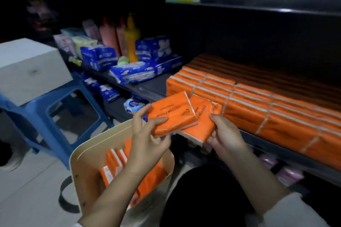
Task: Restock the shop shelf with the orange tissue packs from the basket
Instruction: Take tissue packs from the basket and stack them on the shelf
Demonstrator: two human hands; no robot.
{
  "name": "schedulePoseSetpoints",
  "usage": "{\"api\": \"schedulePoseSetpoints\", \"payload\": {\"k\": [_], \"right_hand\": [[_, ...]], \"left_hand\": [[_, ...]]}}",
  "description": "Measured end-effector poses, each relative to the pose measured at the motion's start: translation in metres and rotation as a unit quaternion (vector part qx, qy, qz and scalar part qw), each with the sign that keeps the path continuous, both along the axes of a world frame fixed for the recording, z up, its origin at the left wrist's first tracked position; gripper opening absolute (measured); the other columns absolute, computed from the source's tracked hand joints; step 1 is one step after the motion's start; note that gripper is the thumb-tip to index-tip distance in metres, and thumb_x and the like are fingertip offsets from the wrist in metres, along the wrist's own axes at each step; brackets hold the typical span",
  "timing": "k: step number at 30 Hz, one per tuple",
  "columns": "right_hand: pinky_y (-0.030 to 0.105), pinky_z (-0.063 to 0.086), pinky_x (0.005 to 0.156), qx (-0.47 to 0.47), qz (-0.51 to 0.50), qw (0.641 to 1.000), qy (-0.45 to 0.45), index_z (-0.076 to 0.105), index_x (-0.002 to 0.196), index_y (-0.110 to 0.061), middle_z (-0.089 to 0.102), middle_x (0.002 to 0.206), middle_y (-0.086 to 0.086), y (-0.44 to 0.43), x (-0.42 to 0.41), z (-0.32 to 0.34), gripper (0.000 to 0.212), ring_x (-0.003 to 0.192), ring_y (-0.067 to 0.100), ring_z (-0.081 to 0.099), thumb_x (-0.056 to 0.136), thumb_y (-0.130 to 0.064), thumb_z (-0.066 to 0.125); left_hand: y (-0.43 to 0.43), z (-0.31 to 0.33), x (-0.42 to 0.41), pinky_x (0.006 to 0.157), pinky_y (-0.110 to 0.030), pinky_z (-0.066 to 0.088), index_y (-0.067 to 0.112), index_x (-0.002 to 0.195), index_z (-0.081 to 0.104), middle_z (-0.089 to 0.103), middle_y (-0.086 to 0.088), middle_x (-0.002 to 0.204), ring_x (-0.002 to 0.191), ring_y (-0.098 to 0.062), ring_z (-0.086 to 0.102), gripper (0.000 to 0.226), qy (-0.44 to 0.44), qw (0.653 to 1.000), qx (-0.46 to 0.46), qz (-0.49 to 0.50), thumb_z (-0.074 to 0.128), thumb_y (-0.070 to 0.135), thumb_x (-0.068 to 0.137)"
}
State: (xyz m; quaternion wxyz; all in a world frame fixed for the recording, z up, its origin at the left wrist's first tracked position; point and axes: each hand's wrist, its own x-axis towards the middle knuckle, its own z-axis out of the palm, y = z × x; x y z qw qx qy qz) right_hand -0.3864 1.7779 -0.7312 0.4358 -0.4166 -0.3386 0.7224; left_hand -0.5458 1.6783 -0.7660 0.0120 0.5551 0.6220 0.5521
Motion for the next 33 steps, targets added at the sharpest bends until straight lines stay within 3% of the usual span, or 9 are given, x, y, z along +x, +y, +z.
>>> {"api": "schedulePoseSetpoints", "payload": {"k": [4,8,13,16,22,26,28,31,33], "right_hand": [[0.036,0.055,0.073,0.036,-0.015,0.999,0.013,0.058,0.099,-0.011,0.068,0.086,0.005,-0.001,0.044,0.016,0.012,0.072,0.013,0.067,0.095,-0.011,0.047],[0.037,0.057,0.074,0.045,-0.035,0.998,0.015,0.06,0.101,-0.013,0.071,0.088,0.003,-0.002,0.08,0.02,0.013,0.076,0.013,0.069,0.094,-0.013,0.049],[0.033,0.058,0.072,0.072,-0.05,0.996,-0.003,0.06,0.097,-0.015,0.071,0.09,0.004,-0.003,0.119,0.028,0.011,0.078,0.013,0.068,0.094,-0.013,0.05],[0.027,0.057,0.062,0.086,-0.049,0.995,-0.02,0.06,0.102,-0.014,0.071,0.09,0.004,-0.003,0.141,0.032,0.013,0.074,0.009,0.069,0.093,-0.014,0.05],[0.029,0.055,0.066,0.087,-0.06,0.994,-0.028,0.062,0.103,-0.015,0.072,0.092,0.004,-0.001,0.17,0.037,0.014,0.074,0.01,0.07,0.093,-0.015,0.052],[0.03,0.056,0.065,0.087,-0.055,0.994,-0.022,0.063,0.095,-0.016,0.072,0.084,0.003,-0.001,0.182,0.041,0.011,0.071,0.01,0.069,0.093,-0.015,0.052],[0.03,0.056,0.065,0.091,-0.051,0.994,-0.019,0.063,0.09,-0.017,0.072,0.08,0.002,-0.002,0.188,0.042,0.011,0.069,0.011,0.068,0.093,-0.014,0.053],[0.031,0.056,0.062,0.098,-0.047,0.994,-0.029,0.061,0.092,-0.015,0.071,0.078,0.003,-0.003,0.195,0.043,0.007,0.068,0.013,0.067,0.092,-0.015,0.054],[0.028,0.055,0.059,0.101,-0.056,0.993,-0.039,0.06,0.091,-0.014,0.071,0.074,0.002,-0.003,0.2,0.043,0.005,0.064,0.012,0.067,0.092,-0.014,0.055]], "left_hand": [[0.012,0.02,0.041,0.104,-0.007,0.024,0.032,0.087,0.066,0.035,-0.002,0.14,0.129,0.012,0.028,0.022,-0.059,0.998,-0.015,-0.031,0.061,0.049,0.075],[0.028,0.035,0.074,0.101,-0.019,0.028,0.038,0.08,0.061,0.035,0.003,0.138,0.12,0.019,0.029,0.007,-0.091,0.995,-0.034,-0.021,0.066,0.042,0.079],[0.041,0.055,0.098,0.113,-0.038,0.022,0.045,0.121,0.042,0.035,0.0,0.148,0.135,-0.008,0.028,0.061,-0.024,0.989,-0.129,-0.063,0.056,0.061,0.064],[0.047,0.064,0.11,0.113,-0.034,0.02,0.033,0.142,0.03,0.032,0.0,0.149,0.137,-0.016,0.024,0.077,-0.011,0.974,-0.202,-0.104,0.072,0.038,0.078],[0.065,0.076,0.12,0.109,-0.031,0.031,0.025,0.148,0.024,0.036,0.007,0.141,0.132,-0.009,0.033,0.092,-0.012,0.941,-0.277,-0.193,0.076,0.037,0.074],[0.067,0.088,0.124,0.103,-0.032,0.043,0.028,0.147,0.027,0.047,0.012,0.137,0.119,-0.004,0.052,0.111,-0.06,0.903,-0.331,-0.267,0.079,0.06,0.055],[0.066,0.091,0.126,0.097,-0.033,0.049,0.029,0.138,0.039,0.059,0.012,0.125,0.109,-0.005,0.061,0.1,-0.088,0.881,-0.359,-0.296,0.082,0.057,0.053],[0.062,0.094,0.138,0.081,-0.024,0.054,0.025,0.116,0.058,0.072,0.009,0.105,0.096,-0.006,0.067,0.058,-0.123,0.866,-0.352,-0.332,0.081,0.035,0.063],[0.06,0.09,0.147,0.073,-0.021,0.054,0.023,0.109,0.062,0.073,0.009,0.1,0.093,-0.009,0.069,0.053,-0.15,0.864,-0.339,-0.339,0.083,0.031,0.061]]}}
